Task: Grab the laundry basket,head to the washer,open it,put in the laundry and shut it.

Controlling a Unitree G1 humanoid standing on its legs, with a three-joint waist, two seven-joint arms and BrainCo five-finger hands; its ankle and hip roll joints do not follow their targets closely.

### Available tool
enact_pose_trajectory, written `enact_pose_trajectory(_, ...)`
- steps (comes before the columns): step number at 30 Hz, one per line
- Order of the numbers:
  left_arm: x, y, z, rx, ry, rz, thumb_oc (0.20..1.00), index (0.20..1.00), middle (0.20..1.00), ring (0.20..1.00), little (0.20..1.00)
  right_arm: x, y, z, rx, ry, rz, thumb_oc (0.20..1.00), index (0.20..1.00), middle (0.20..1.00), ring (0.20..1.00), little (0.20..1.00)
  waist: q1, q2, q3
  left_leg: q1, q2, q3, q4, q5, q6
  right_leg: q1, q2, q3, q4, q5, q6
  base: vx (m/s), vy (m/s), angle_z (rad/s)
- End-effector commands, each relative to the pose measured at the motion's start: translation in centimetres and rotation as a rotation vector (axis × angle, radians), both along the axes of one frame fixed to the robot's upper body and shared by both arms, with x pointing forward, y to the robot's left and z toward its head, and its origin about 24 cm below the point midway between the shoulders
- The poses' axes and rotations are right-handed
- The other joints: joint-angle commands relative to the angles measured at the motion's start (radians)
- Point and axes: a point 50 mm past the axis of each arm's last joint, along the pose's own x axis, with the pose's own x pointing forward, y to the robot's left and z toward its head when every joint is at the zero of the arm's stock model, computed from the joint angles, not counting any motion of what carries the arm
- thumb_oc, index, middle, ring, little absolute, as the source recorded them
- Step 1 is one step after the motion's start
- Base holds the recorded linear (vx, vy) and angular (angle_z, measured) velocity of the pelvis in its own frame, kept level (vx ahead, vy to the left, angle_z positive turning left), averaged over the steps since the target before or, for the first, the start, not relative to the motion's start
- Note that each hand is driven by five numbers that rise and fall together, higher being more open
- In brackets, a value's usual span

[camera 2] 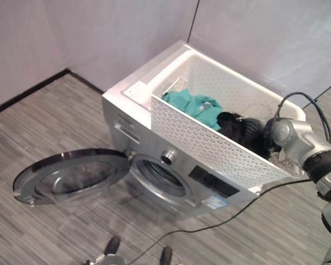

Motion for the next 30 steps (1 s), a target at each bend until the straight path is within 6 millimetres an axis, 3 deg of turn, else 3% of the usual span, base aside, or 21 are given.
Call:
enact_pose_trajectory(1, -0.4, 0.1, -0.1, 0.005, 0.030, -0.014, 1.000, 1.000, 1.000, 1.000, 1.000, 1.1, 0.6, 2.4, -0.017, -0.075, -0.003, 0.200, 0.200, 0.200, 0.200, 0.200, 0.021, -0.022, -0.003, 0.081, 0.033, 0.053, 0.026, -0.120, 0.063, -0.046, -0.088, 0.069, 0.013, 0.001, 0.075, 0.00, 0.000, 0.00)
enact_pose_trajectory(7, -0.8, 0.4, -0.1, 0.013, 0.045, -0.013, 1.000, 1.000, 1.000, 1.000, 1.000, 1.2, 0.0, 4.3, 0.049, -0.181, -0.035, 0.200, 0.200, 0.200, 0.200, 0.200, 0.014, -0.020, -0.025, 0.106, 0.036, 0.060, 0.013, -0.123, 0.064, -0.032, -0.084, 0.071, 0.012, -0.004, 0.075, 0.00, 0.000, 0.00)
enact_pose_trajectory(15, -1.5, 0.6, -0.1, 0.027, 0.076, -0.048, 1.000, 1.000, 1.000, 1.000, 1.000, 0.6, -1.8, 8.9, 0.218, -0.431, -0.099, 0.200, 0.200, 0.200, 0.200, 0.200, 0.002, -0.018, -0.070, 0.138, 0.033, 0.071, 0.005, -0.132, 0.068, -0.012, -0.088, 0.075, 0.011, -0.006, 0.077, 0.00, 0.000, 0.00)
enact_pose_trajectory(20, -1.5, 0.6, -0.1, 0.027, 0.076, -0.048, 1.000, 1.000, 1.000, 1.000, 1.000, 0.6, -1.8, 8.9, 0.218, -0.431, -0.099, 0.200, 0.200, 0.200, 0.200, 0.200, 0.002, -0.018, -0.070, 0.138, 0.033, 0.071, 0.005, -0.132, 0.068, -0.012, -0.088, 0.075, 0.011, -0.006, 0.078, 0.00, 0.000, 0.00)
enact_pose_trajectory(22, -2.0, 1.0, -0.1, 0.041, 0.103, -0.055, 1.000, 1.000, 1.000, 1.000, 1.000, 0.0, -2.1, 11.7, 0.296, -0.571, -0.100, 0.200, 0.200, 0.200, 0.200, 0.200, -0.009, -0.015, -0.094, 0.152, 0.030, 0.081, 0.004, -0.140, 0.071, -0.007, -0.091, 0.083, 0.013, -0.005, 0.079, 0.00, 0.000, 0.00)
enact_pose_trajectory(23, -2.0, 1.0, 0.0, 0.041, 0.103, -0.055, 1.000, 1.000, 1.000, 1.000, 1.000, 0.0, -2.1, 11.7, 0.296, -0.571, -0.100, 0.200, 0.200, 0.200, 0.200, 0.200, -0.008, -0.016, -0.094, 0.153, 0.030, 0.082, 0.004, -0.140, 0.071, -0.006, -0.091, 0.083, 0.013, -0.005, 0.079, 0.00, 0.000, 0.00)
enact_pose_trajectory(25, -2.4, 1.2, 0.0, 0.059, 0.133, -0.065, 1.000, 1.000, 1.000, 1.000, 1.000, -0.9, -2.4, 14.8, 0.395, -0.781, -0.111, 0.200, 0.200, 0.200, 0.200, 0.200, -0.019, -0.006, -0.120, 0.172, 0.027, 0.088, 0.001, -0.151, 0.078, 0.001, -0.095, 0.088, 0.018, -0.004, 0.081, 0.00, 0.039, -0.01)
enact_pose_trajectory(30, -2.0, 1.2, 0.0, 0.076, 0.135, -0.072, 1.000, 1.000, 1.000, 1.000, 1.000, -1.3, -2.4, 16.8, 0.431, -0.967, -0.146, 0.200, 0.200, 0.200, 0.200, 0.200, -0.017, 0.001, -0.133, 0.179, 0.022, 0.093, 0.007, -0.161, 0.084, 0.006, -0.097, 0.096, 0.022, -0.006, 0.080, 0.00, 0.020, -0.06)
